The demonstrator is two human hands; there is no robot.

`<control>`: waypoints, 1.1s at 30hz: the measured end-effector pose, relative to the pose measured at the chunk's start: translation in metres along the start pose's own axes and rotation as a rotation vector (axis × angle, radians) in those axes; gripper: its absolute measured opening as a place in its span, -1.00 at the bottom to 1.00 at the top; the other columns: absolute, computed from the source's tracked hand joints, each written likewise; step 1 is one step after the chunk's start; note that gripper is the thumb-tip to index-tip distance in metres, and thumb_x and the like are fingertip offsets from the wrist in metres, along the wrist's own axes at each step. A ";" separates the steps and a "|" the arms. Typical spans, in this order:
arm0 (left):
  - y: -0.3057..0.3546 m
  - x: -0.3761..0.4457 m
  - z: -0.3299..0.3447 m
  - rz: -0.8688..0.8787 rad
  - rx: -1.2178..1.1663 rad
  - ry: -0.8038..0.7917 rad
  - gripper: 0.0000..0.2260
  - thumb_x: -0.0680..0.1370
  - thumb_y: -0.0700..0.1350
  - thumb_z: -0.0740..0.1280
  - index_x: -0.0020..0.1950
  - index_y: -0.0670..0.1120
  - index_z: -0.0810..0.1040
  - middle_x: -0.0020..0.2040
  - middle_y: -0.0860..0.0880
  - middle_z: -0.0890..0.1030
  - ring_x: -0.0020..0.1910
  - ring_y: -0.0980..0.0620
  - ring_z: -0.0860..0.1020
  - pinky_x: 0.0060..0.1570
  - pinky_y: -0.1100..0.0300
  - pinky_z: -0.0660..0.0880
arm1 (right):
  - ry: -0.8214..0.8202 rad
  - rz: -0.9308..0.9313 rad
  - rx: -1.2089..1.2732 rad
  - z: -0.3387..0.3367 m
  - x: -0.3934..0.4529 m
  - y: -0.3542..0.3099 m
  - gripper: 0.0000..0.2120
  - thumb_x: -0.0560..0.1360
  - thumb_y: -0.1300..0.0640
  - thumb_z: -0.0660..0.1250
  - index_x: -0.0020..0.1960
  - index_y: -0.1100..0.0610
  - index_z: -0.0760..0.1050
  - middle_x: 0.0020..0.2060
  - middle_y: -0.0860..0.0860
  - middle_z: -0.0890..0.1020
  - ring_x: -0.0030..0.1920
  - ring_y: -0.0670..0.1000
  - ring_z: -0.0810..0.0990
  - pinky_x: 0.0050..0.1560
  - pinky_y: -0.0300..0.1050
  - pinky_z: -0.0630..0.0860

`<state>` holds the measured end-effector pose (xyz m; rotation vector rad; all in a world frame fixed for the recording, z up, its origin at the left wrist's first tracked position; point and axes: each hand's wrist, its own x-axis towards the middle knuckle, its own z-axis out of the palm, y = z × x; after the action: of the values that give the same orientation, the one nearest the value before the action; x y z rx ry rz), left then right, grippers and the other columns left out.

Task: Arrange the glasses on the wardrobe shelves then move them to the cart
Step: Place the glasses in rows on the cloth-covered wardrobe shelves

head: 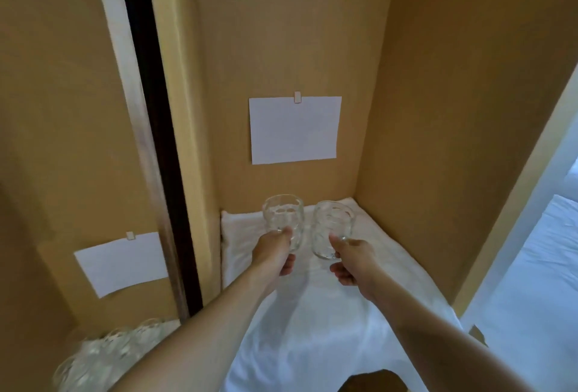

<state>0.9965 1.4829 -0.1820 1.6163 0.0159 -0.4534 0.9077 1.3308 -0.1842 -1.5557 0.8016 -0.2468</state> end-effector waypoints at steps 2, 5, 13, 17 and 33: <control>-0.002 0.019 0.009 -0.027 -0.024 0.022 -0.75 0.66 0.10 0.27 -0.05 -0.06 0.52 -0.27 -0.15 0.63 -0.38 -0.07 0.54 -0.32 0.13 0.53 | -0.021 0.005 -0.024 -0.001 0.026 0.003 -0.57 0.57 -0.16 0.39 0.00 0.26 0.57 -0.39 0.16 0.62 -0.48 0.03 0.50 -0.41 -0.15 0.47; -0.003 0.047 0.024 -0.074 -0.053 0.072 -0.74 0.66 0.10 0.28 -0.07 -0.08 0.52 -0.27 -0.15 0.61 -0.38 -0.08 0.53 -0.32 0.13 0.52 | -0.087 0.019 -0.059 -0.003 0.067 0.004 -0.57 0.57 -0.15 0.38 -0.02 0.26 0.56 -0.33 0.16 0.59 -0.53 0.00 0.47 -0.42 -0.17 0.44; -0.019 0.109 0.041 -0.188 -0.076 0.237 -0.74 0.65 0.07 0.30 -0.06 -0.11 0.53 -0.29 -0.16 0.60 -0.42 -0.06 0.49 -0.39 0.17 0.45 | -0.228 0.090 -0.105 0.016 0.159 0.008 -0.60 0.57 -0.12 0.39 -0.04 0.25 0.55 -0.37 0.15 0.61 -0.48 0.05 0.50 -0.43 -0.16 0.44; -0.030 0.122 0.044 -0.229 -0.155 0.297 -0.73 0.65 0.07 0.31 -0.07 -0.12 0.55 -0.28 -0.15 0.61 -0.36 -0.05 0.53 -0.32 0.13 0.52 | -0.306 0.115 -0.127 0.028 0.189 0.019 -0.63 0.57 -0.14 0.39 -0.05 0.21 0.56 -0.43 0.12 0.64 -0.47 0.04 0.57 -0.41 -0.16 0.54; -0.065 0.118 0.053 -0.166 -0.131 0.348 -0.69 0.67 0.08 0.29 -0.10 -0.13 0.53 -0.26 -0.12 0.59 -0.27 -0.06 0.53 -0.21 0.07 0.50 | -0.486 0.056 -0.146 0.037 0.223 0.048 -0.50 0.46 -0.25 0.47 -0.07 0.22 0.59 -0.34 0.13 0.71 -0.35 0.09 0.69 -0.26 -0.02 0.67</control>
<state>1.0722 1.4081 -0.2810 1.5530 0.4355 -0.2864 1.0757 1.2253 -0.3018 -1.6351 0.4846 0.2320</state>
